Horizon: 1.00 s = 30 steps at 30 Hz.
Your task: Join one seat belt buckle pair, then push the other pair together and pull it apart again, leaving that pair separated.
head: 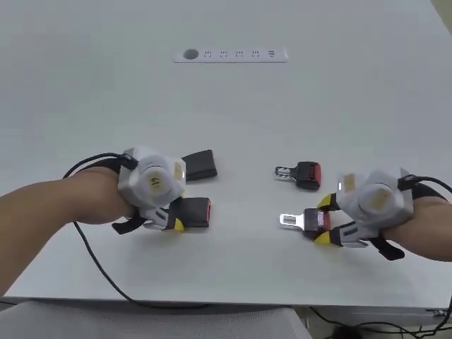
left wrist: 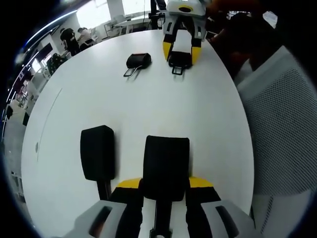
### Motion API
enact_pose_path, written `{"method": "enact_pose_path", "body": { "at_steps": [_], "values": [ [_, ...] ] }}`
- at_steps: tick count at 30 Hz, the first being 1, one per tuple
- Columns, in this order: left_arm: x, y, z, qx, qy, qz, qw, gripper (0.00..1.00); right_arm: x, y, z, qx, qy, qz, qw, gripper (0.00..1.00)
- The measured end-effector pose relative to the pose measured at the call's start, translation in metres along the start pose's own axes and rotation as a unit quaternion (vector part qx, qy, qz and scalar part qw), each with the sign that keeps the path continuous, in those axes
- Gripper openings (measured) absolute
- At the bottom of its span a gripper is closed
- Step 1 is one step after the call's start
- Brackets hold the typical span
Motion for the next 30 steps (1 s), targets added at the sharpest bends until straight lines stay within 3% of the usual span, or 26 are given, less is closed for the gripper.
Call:
{"method": "enact_pose_path", "body": {
  "at_steps": [17,30],
  "values": [
    [0.000,0.000,-0.001,-0.003,0.004,0.001,1.0000,0.34,0.022,0.006,-0.010,0.001,-0.010,0.002,0.9999,0.35],
    [0.000,0.000,-0.001,-0.005,0.006,0.003,1.0000,0.34,0.050,0.010,-0.025,0.006,-0.024,0.000,0.9997,0.35]
  ]
}}
Point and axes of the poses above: the centre of the closed fingertips' face, and the gripper's own axes: z roughly backward along the fingers, y roughly to its left, x roughly out of its top, the point moved 3 cm from there along z, roughly backward along the fingers, and after that the axes turned 12 degrees about -x, right-handed, at the moved point
